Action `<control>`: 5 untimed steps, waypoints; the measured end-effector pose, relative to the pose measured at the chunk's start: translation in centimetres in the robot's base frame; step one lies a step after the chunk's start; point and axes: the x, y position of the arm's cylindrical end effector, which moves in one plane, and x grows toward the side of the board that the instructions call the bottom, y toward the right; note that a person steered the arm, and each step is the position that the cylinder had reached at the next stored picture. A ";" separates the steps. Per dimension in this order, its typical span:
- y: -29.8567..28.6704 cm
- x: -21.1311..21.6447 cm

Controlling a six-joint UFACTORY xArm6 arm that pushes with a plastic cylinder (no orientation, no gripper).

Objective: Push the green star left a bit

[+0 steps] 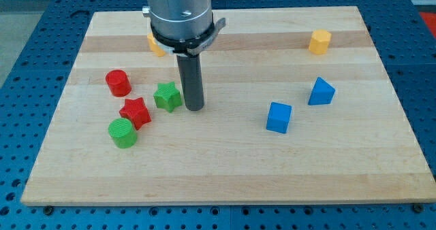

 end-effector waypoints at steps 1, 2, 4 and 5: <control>-0.5 0.0; -0.9 0.0; -3.0 0.0; -2.3 0.0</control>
